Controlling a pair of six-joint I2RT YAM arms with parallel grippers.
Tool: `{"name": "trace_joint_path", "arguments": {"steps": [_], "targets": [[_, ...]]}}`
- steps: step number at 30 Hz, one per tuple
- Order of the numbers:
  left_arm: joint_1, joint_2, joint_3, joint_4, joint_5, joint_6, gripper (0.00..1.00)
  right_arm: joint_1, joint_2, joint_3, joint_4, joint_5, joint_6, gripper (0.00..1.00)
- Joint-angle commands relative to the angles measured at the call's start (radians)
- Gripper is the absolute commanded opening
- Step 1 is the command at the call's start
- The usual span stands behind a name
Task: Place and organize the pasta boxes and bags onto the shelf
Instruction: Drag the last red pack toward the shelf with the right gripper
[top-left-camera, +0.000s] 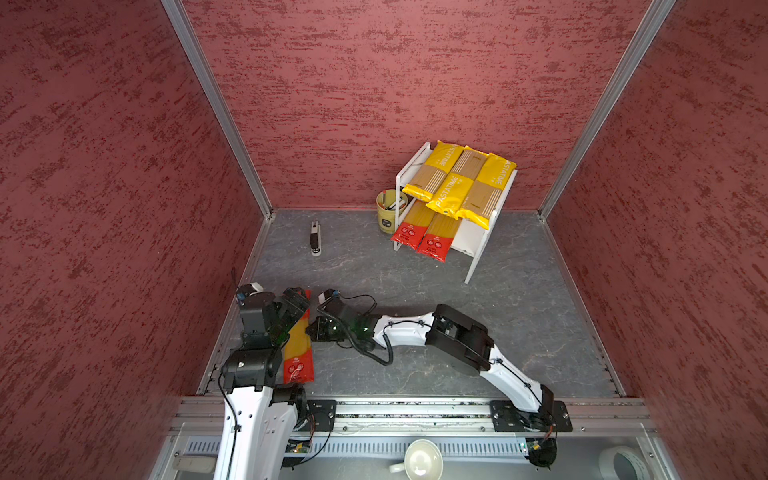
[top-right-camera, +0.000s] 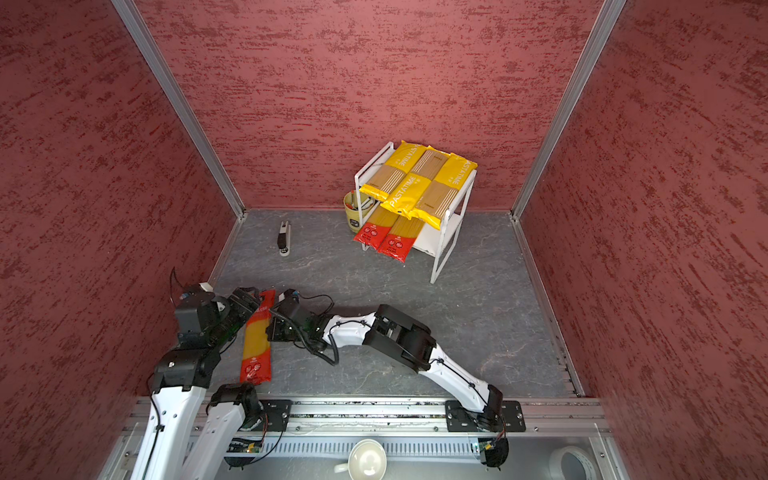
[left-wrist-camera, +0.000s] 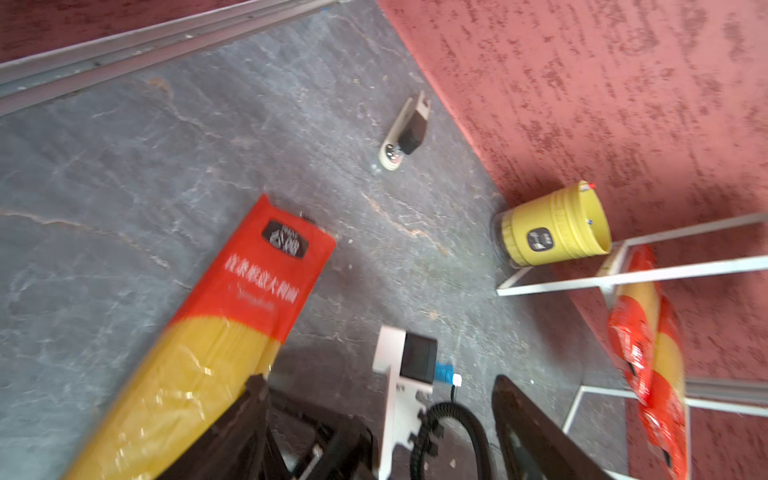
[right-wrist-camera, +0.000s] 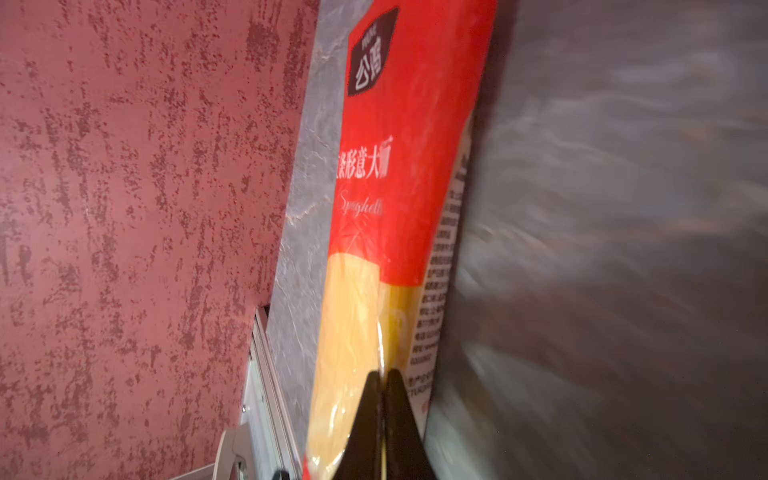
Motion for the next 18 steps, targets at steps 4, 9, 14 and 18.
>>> {"name": "trace_joint_path", "arguments": {"steps": [4,9,14,18], "targets": [[-0.133,0.014,0.019,0.042,-0.028,-0.038,0.84,-0.091,-0.288,-0.415,0.255,0.124,0.132,0.0],[-0.36,0.102,-0.002,0.119,-0.137,-0.081,0.84,-0.155,-0.509,-0.755,0.32,0.183,0.221,0.0],[-0.614,0.258,0.0,0.235,-0.251,-0.125,0.84,-0.192,-0.655,-0.929,0.26,0.201,0.262,0.02],[-0.755,0.384,0.022,0.297,-0.3,-0.136,0.85,-0.203,-0.681,-0.981,0.224,0.211,0.272,0.25]]}}
